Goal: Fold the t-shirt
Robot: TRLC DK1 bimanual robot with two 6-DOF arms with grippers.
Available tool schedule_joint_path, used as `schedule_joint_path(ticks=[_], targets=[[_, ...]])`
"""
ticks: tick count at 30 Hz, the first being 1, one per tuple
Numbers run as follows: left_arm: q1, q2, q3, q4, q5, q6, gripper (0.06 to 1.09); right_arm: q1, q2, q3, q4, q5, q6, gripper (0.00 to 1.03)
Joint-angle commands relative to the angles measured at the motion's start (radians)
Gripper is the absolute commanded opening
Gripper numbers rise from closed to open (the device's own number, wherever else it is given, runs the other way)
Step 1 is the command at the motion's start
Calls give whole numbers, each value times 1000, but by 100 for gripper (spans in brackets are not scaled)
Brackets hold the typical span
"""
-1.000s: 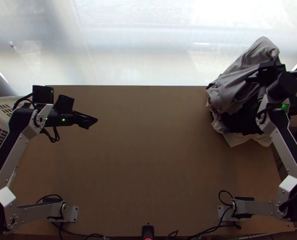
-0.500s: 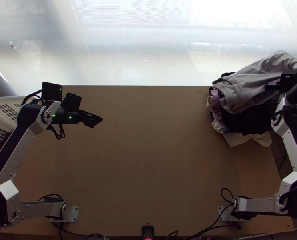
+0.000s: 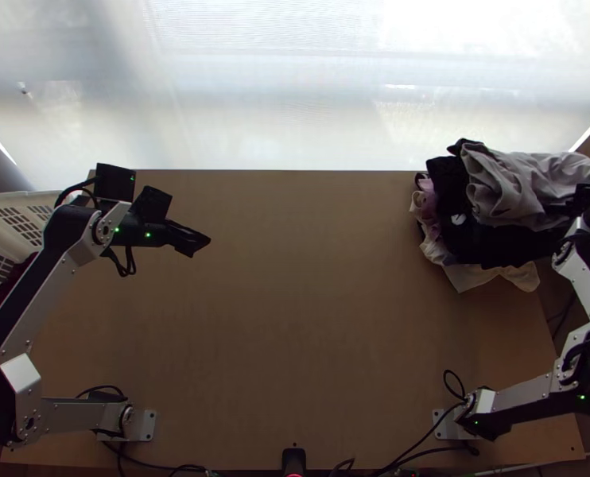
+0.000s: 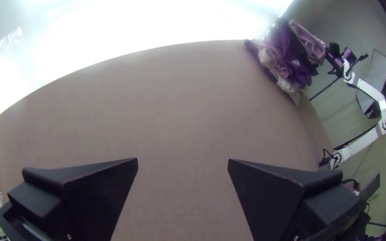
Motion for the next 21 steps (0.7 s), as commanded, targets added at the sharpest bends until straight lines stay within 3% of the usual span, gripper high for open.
schedule_joint_path(ticks=[1, 2, 3, 4, 5, 13, 21], targets=[[-8, 7, 1, 1, -5, 3, 104, -46, 78, -22, 10, -25, -31, 32], [-8, 7, 1, 1, -5, 3, 104, -46, 81, -23, 9, -27, -39, 50], [-8, 7, 1, 1, -7, 4, 104, -45, 87, -25, 4, -29, -48, 76], [-8, 7, 1, 1, -7, 4, 104, -42, 90, -23, 1, -30, -54, 95], [-8, 7, 1, -2, -8, 6, 104, -40, 93, -23, 1, -32, -62, 99], [-5, -2, 1, -7, -21, 10, 104, -42, 23, -28, -27, -36, -56, 99], [3, -17, -2, -13, -24, 16, 104, -39, -198, -34, -68, -42, -39, 99]])
